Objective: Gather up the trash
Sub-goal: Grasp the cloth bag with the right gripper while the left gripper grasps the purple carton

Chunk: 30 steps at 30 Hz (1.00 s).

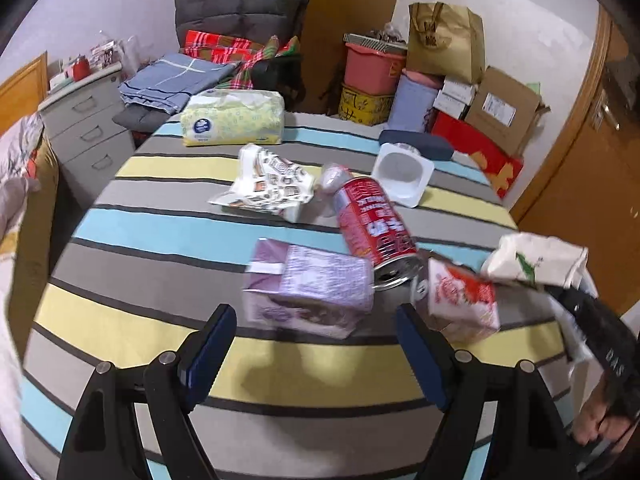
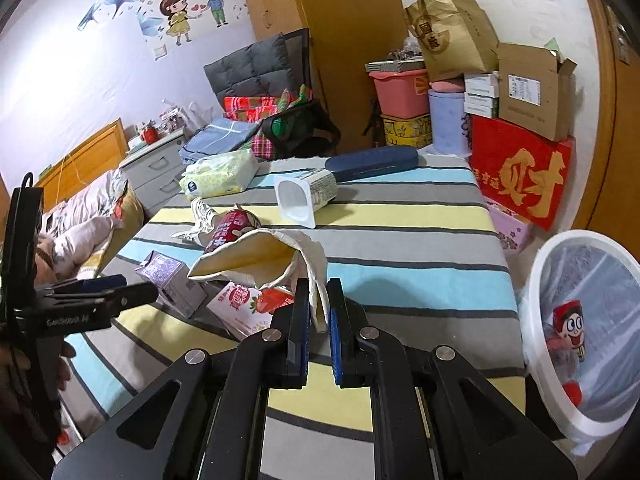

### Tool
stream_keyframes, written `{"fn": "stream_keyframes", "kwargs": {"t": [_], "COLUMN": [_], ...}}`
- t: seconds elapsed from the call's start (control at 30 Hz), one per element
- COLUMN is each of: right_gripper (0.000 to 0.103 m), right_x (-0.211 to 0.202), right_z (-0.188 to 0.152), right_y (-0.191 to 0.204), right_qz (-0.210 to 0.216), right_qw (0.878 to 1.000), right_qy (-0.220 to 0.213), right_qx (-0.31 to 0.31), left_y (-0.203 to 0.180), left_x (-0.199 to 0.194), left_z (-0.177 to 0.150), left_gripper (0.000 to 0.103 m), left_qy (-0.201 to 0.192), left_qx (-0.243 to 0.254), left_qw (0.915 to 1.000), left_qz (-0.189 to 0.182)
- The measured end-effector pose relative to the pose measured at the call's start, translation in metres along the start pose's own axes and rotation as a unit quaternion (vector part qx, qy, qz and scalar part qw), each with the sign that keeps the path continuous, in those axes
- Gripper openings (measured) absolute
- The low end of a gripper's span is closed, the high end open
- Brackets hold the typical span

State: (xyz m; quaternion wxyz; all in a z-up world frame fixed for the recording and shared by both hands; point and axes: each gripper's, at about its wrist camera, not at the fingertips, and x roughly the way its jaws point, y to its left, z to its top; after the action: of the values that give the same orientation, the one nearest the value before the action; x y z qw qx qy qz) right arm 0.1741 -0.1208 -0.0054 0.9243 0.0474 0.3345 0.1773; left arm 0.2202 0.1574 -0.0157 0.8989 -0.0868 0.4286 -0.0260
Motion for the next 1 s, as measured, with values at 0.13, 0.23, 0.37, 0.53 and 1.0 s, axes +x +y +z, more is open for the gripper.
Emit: {"fn": "stream_keyframes", "kwargs": {"t": [0.13, 0.23, 0.37, 0.53, 1.0], "right_gripper": [0.009, 0.009, 0.009, 0.009, 0.009], "right_x": [0.001, -0.001, 0.002, 0.003, 0.004], "right_z": [0.0, -0.001, -0.002, -0.003, -0.003], "right_y": [-0.002, 0.0, 0.003, 0.006, 0.008], "right_qz": [0.0, 0.003, 0.009, 0.015, 0.01], "right_qw": [1.0, 1.0, 1.0, 1.0, 1.0], "right_qy": [0.004, 0.001, 0.002, 0.003, -0.002], "right_qx": [0.007, 0.003, 0.0, -0.001, -0.003], "left_y": [-0.01, 0.006, 0.031, 0.054, 0.023], "left_x": [0.021, 0.018, 0.005, -0.013, 0.022], "left_z": [-0.004, -0.006, -0.008, -0.009, 0.017], "left_gripper": [0.081, 0.081, 0.081, 0.081, 0.084], "left_qy": [0.023, 0.022, 0.011, -0.009, -0.015], "left_qx": [0.007, -0.009, -0.028, -0.063, -0.06], "left_qw": [0.9989, 0.9978, 0.9957, 0.994, 0.9947], "left_qz": [0.04, 0.062, 0.088, 0.089, 0.082]}}
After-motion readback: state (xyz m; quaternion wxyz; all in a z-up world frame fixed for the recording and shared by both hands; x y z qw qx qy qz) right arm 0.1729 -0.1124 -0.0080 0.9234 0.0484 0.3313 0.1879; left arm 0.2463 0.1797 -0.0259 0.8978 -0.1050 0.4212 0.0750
